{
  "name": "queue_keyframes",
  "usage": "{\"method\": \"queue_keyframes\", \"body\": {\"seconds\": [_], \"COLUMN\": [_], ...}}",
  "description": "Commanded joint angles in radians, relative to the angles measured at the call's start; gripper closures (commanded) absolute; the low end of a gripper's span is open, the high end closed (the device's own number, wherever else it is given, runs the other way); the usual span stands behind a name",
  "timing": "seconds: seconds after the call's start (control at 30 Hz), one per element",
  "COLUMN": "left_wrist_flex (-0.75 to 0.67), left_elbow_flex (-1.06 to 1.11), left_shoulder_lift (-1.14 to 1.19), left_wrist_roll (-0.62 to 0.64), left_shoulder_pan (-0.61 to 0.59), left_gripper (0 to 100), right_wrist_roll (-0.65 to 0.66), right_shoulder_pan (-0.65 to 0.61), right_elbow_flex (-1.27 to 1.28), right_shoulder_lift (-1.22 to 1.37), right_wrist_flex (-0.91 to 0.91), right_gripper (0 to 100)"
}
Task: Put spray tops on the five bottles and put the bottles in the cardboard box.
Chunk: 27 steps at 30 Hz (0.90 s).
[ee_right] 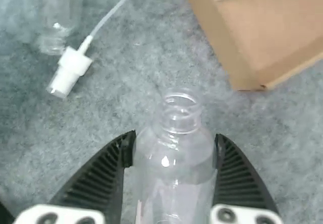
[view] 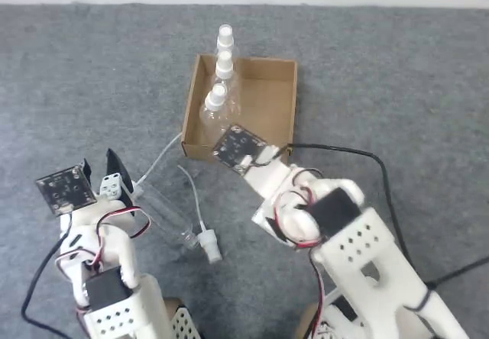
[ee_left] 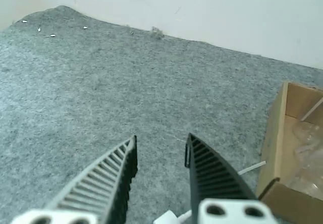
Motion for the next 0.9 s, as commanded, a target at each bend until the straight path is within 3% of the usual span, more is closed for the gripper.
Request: {"method": "queue_keyframes", "body": {"seconds": [0.0,0.33,0.63,0.87], "left_wrist_flex": [-0.031,-0.020,-0.006,0.160], "left_elbow_flex": [-0.012,-0.076,-0.157,-0.288], "left_shoulder_lift": [-0.020,-0.020,-0.018,-0.018], "left_wrist_roll": [-0.009,-0.061,-0.278,-0.387], "left_shoulder_pan": [0.003,0.005,0.031,0.031], "left_gripper": [85,85,85,85], "right_wrist_roll": [-0.014,-0.160,-0.187,-0.189], "right_shoulder_pan": [0.054,0.185,0.251,0.251], "right_elbow_flex": [0.006,0.112,0.152,0.152], "right_shoulder_lift": [-0.054,-0.067,-0.065,-0.058], "right_wrist_flex": [-0.054,-0.242,-0.317,-0.317], "right_gripper": [85.3,85.4,85.4,85.4]}}
